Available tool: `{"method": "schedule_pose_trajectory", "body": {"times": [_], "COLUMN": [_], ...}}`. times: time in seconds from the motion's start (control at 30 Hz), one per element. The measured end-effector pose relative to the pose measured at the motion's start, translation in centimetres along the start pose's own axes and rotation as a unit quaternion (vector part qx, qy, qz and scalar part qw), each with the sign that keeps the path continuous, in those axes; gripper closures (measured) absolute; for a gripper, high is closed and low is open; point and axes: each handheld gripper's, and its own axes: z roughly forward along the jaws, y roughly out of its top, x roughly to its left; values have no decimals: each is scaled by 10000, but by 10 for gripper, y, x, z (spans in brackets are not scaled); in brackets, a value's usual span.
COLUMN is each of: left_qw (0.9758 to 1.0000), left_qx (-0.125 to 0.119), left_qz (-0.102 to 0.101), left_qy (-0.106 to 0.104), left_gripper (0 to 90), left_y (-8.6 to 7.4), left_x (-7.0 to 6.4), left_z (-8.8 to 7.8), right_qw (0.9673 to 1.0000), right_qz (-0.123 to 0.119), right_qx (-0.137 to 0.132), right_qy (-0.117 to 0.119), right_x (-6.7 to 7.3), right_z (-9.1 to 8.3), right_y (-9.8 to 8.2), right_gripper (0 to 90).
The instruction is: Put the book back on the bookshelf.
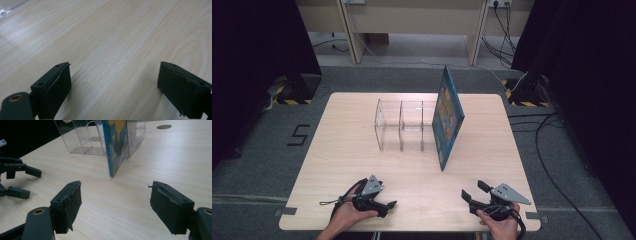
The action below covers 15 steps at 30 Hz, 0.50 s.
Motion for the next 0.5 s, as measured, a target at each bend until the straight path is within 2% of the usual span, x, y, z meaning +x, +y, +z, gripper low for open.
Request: {"method": "schedule_pose_trajectory", "body": {"times": [0.5], "left_qw": [10000], "left_qx": [5], "left_qz": [5], "left_qy": [-7], "left_gripper": [104], "left_y": [0], "left_x": [0], "left_z": [0], "right_qw": [9995], "right_qz": [26], "right_qx": [317], "right_qy": [36], "right_x": [-2], "right_z": [-11], "right_y": [-15], "right_gripper": [258]}}
